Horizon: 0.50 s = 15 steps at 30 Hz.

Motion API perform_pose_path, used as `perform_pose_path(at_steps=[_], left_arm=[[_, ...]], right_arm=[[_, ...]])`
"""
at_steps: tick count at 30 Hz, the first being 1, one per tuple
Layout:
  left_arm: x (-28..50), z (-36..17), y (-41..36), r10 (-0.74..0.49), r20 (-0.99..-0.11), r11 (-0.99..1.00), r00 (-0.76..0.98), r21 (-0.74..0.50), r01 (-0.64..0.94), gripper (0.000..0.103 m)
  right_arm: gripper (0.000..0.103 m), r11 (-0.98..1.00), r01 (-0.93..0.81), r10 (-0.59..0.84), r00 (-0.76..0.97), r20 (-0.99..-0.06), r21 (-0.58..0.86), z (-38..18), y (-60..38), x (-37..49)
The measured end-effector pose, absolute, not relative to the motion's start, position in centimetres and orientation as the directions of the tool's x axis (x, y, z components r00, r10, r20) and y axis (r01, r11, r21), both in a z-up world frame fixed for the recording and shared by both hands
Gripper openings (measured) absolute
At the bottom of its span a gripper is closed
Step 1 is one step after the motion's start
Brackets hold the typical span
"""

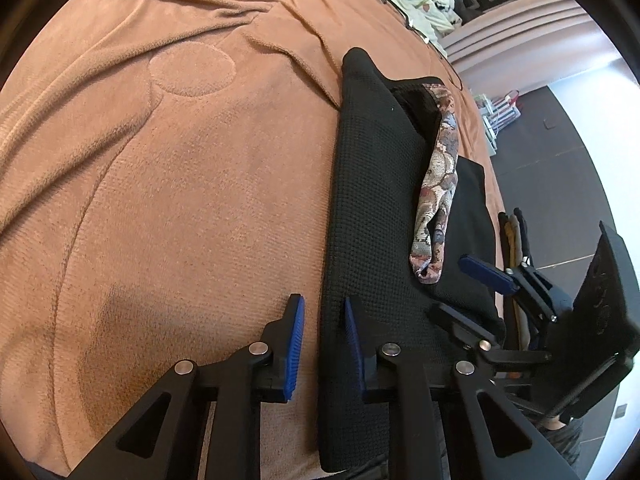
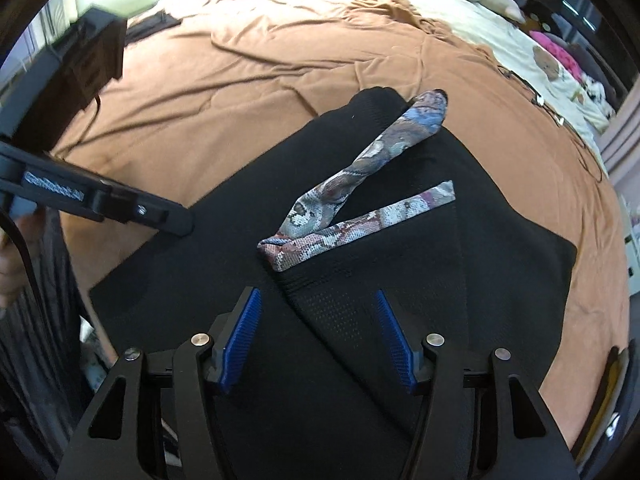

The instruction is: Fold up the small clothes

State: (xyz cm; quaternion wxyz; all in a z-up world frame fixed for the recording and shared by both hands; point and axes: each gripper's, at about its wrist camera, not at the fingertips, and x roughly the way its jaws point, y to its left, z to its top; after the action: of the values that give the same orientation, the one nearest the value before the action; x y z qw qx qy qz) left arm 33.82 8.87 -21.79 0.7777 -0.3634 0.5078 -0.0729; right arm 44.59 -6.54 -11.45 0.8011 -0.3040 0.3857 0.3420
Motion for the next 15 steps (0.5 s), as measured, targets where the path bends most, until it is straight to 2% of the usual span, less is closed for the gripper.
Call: perform_pose_path(at_steps=[4, 5, 6, 7, 8, 9, 15], left_arm=[[33.9, -21.8, 8.8, -0.476, -0.744, 0.732, 0.469, -0.631, -0.258, 0.022], [34.0, -21.7, 8.8, -0.474, -0.745, 0.733, 0.468, -0.629, -0.258, 0.022], [34.0, -21.7, 8.7, -0.473, -0.747, 0.736, 0.467, -0.627, -0.257, 0.022], [34.2, -21.6, 8.6, -0.471, -0.749, 0.740, 0.466, -0.623, -0.254, 0.022], [34.3, -21.4, 8.5, -0.469, -0.752, 0.744, 0.464, -0.619, -0.250, 0.022], [34.6, -21.3, 8.2, -0.467, -0.754, 0.749, 0.462, -0.615, -0.247, 0.022], [35.6, -20.3, 8.1, -0.461, -0.758, 0.756, 0.461, -0.608, -0.243, 0.022]], right_arm=[[0.046, 0.576, -0.784, 0.291, 0.460, -0.839, -0.230, -12.6, -5.7, 45.2], [0.041, 0.577, -0.784, 0.294, 0.460, -0.838, -0.228, -12.6, -5.7, 45.3], [0.028, 0.581, -0.782, 0.298, 0.462, -0.835, -0.226, -12.5, -5.6, 45.5], [0.020, 0.589, -0.778, 0.303, 0.464, -0.832, -0.219, -12.3, -5.7, 45.7], [0.008, 0.600, -0.776, 0.319, 0.454, -0.832, -0.194, -12.0, -5.8, 46.0], [0.004, 0.609, -0.775, 0.335, 0.445, -0.830, -0.170, -11.9, -5.9, 46.2], [0.003, 0.653, -0.745, 0.384, 0.480, -0.789, -0.136, -10.0, -8.1, 46.8]])
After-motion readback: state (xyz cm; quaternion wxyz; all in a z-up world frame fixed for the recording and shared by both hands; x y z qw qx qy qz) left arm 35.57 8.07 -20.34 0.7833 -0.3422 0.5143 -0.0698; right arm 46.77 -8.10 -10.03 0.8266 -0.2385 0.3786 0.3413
